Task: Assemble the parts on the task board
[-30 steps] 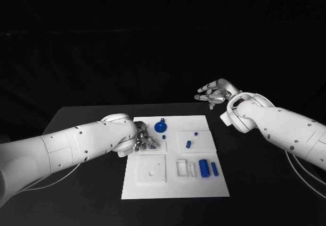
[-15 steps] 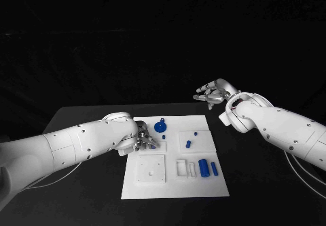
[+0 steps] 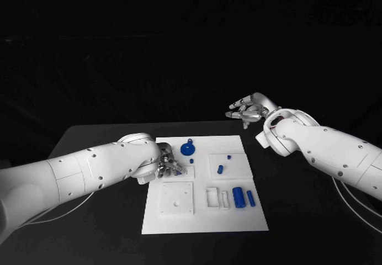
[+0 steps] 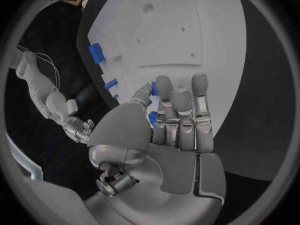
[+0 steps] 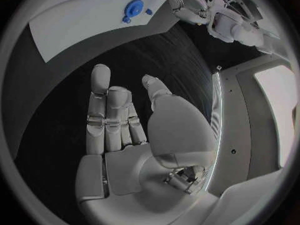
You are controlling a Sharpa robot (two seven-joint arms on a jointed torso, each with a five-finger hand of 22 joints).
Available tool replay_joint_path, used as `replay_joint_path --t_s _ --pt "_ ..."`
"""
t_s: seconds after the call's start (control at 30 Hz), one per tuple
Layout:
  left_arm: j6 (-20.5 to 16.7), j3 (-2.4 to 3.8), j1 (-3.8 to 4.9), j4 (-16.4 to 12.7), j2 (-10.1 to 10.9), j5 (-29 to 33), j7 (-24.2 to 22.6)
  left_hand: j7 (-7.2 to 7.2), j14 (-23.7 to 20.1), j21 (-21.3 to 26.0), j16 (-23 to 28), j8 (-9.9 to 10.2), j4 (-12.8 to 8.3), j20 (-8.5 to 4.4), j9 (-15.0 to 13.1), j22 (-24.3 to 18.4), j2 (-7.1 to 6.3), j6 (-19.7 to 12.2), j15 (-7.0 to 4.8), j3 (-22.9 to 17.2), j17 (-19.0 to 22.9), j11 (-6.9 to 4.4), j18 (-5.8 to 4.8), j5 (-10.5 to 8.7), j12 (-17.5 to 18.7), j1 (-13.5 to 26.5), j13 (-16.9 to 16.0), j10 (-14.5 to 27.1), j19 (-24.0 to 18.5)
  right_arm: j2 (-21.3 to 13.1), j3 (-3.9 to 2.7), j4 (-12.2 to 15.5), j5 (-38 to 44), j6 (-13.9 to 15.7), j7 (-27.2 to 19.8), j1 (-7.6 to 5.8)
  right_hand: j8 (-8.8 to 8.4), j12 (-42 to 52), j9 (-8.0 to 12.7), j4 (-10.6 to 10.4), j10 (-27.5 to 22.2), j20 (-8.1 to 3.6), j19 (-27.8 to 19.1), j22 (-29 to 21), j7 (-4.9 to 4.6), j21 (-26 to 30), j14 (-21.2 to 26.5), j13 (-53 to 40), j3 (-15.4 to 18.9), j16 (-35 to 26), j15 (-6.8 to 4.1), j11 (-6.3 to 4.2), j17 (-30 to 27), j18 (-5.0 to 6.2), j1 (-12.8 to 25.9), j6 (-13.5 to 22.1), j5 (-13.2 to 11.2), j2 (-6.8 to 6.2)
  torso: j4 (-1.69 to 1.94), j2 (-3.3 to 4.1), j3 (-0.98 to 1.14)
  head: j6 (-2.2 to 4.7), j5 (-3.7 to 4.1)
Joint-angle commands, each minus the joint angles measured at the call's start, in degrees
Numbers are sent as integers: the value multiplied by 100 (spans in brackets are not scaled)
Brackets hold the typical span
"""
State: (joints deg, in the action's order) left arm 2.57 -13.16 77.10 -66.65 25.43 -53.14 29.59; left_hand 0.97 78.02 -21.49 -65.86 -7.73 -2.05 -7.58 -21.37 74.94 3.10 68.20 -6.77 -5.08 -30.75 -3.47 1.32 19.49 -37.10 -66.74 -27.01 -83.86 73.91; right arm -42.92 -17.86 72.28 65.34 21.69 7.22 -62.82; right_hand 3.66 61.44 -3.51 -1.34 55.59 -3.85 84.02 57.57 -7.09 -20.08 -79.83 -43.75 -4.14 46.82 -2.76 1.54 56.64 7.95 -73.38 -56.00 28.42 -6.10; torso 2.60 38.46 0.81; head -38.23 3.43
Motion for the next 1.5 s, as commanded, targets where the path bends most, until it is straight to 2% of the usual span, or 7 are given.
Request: replay_joint_path --t_s 0.03,0.4,0.8,0.9,1.17,1.27,1.5 --pt "-17 -56 -96 -98 31 108 -21 -20 40 -23 -26 -54 -609 18 -32 114 210 -43 0 -586 -2 -36 17 48 22 -153 4 -206 -9 -1 -3 6 12 -25 -43 8 -20 6 4 -26 -13 10 203 -5 12 17 40 6 -14 -30 3 -18 -7 82 29 40 25 -34 0 -4 0 1 -2" --pt "-225 10 -75 -371 184 128 27 -29 100 -93 -72 -93 -688 25 -68 115 217 3 -8 -685 -31 -51 49 214 -52 -104 -3 -243 16 7 -3 -13 -1 -47 -46 22 -20 6 5 -28 -13 10 202 -7 11 19 41 6 -16 -30 2 -18 -7 81 32 48 39 -37 12 -14 2 45 -17" --pt "-283 315 -4 -603 400 147 -29 -24 110 -124 -56 -109 -744 26 -86 111 217 -10 -7 -743 -35 -52 61 206 -62 -114 29 -239 7 16 -2 -22 -35 -111 -93 38 -20 5 5 -18 -18 9 199 -8 10 20 44 5 -19 -32 2 -17 -6 79 22 48 50 -37 4 -8 3 122 -51" --pt "-263 399 9 -696 498 250 -167 -10 108 -114 -5 -100 -729 21 -88 104 244 -51 -6 -727 -12 -40 55 65 -26 -160 56 -235 -5 5 -1 22 -38 -146 -115 56 -20 7 5 11 -18 7 202 -5 9 17 39 4 -33 -21 0 -19 2 79 -11 48 51 -34 -1 -4 -1 139 -57" --pt "-203 470 18 -752 689 1142 -882 16 74 -57 60 -117 -666 10 -118 98 307 -145 -2 -695 13 -29 33 -37 34 -271 74 -202 -31 -31 2 210 51 -205 -207 118 -20 3 4 223 -17 6 197 12 6 8 41 2 -82 -14 0 -20 10 81 -48 25 11 -7 1 -2 -1 186 -55" --pt "-169 475 19 -746 781 1619 -1278 32 42 -29 95 -109 -643 0 -127 92 367 -209 -3 -696 27 -23 15 -258 59 -311 75 -170 -44 -60 11 353 157 -253 -288 151 -24 0 6 389 -8 3 195 35 6 -6 32 3 -138 7 -3 -21 29 82 -46 -18 -26 14 0 -2 2 207 -59" --pt "-7 475 18 -718 970 2768 -2425 54 -4 42 124 -133 -625 -9 -184 98 448 -291 2 -642 27 -13 -20 -420 70 -418 44 -107 -71 -104 78 753 532 -399 -474 241 -14 10 -4 814 25 -15 192 133 31 -71 1 -6 -330 85 -22 -43 93 81 -96 -306 -334 74 6 -2 7 279 -74"
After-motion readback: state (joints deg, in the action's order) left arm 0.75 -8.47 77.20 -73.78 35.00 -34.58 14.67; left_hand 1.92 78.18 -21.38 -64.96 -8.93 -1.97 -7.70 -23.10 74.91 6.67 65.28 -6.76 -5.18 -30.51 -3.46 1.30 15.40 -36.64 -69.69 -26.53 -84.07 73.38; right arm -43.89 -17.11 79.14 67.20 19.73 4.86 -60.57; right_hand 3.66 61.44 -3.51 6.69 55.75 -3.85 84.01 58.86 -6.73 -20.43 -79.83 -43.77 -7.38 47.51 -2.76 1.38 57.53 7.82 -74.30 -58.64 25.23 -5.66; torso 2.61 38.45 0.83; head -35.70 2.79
